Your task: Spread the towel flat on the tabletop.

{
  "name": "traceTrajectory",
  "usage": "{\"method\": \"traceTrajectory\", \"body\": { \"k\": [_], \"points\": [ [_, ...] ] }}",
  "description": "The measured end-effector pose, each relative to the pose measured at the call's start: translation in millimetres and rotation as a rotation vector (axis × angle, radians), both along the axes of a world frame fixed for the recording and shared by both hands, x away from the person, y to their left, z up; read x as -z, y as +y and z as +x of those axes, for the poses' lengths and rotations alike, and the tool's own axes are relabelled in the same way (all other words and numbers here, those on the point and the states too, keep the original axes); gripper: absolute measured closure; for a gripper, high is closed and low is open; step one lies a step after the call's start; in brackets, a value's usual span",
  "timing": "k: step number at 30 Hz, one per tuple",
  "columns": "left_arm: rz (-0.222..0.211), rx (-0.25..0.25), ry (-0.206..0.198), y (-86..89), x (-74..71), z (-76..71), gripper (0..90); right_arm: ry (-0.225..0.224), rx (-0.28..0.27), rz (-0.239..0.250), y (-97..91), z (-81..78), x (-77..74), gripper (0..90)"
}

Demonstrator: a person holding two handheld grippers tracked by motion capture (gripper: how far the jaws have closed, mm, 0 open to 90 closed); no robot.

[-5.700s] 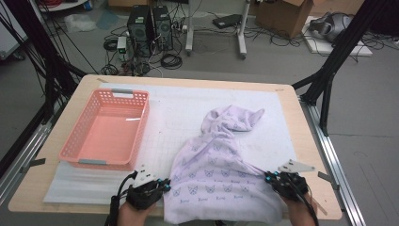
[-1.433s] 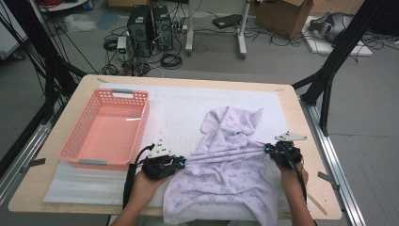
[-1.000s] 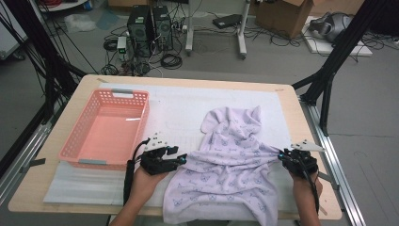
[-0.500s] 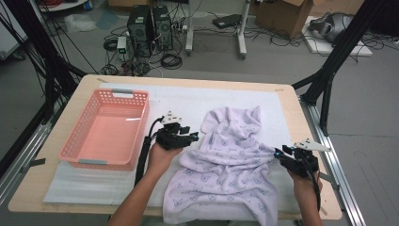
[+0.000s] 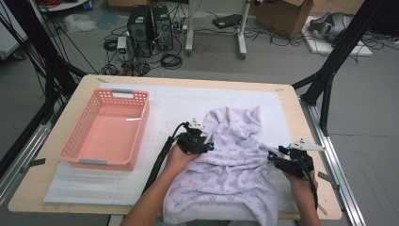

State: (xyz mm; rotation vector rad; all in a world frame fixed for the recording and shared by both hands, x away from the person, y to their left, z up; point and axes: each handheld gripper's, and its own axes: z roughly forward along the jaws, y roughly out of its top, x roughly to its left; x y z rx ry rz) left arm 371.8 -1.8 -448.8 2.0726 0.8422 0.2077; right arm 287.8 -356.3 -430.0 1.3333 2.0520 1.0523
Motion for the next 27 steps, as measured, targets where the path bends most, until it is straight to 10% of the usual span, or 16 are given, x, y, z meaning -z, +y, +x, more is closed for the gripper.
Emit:
{"method": "traceTrajectory", "body": {
  "k": [6,17,22,27],
  "points": [
    [0.060,-0.017,-0.022,4.6,-3.2,-1.4,83.4,0.008,-0.010,-0.004,2.4,0.9,1.4,47.8],
    [0.034,-0.496,-0.209,95.4,-21.2,2.6,84.7,0.000,0.019,0.070,-4.0,1.4,0.5,48.8],
    [-0.020,-0.427,-0.149,103.3,-17.2,1.9,79.4,-0.002,0.001,0.076,1.2,3.9,-0.3,49.7],
    [-0.069,-0.406,-0.100,101.0,-15.3,-6.8,49.5,-0.007,-0.039,0.091,11.2,11.1,-6.8,53.8]
  ]
}}
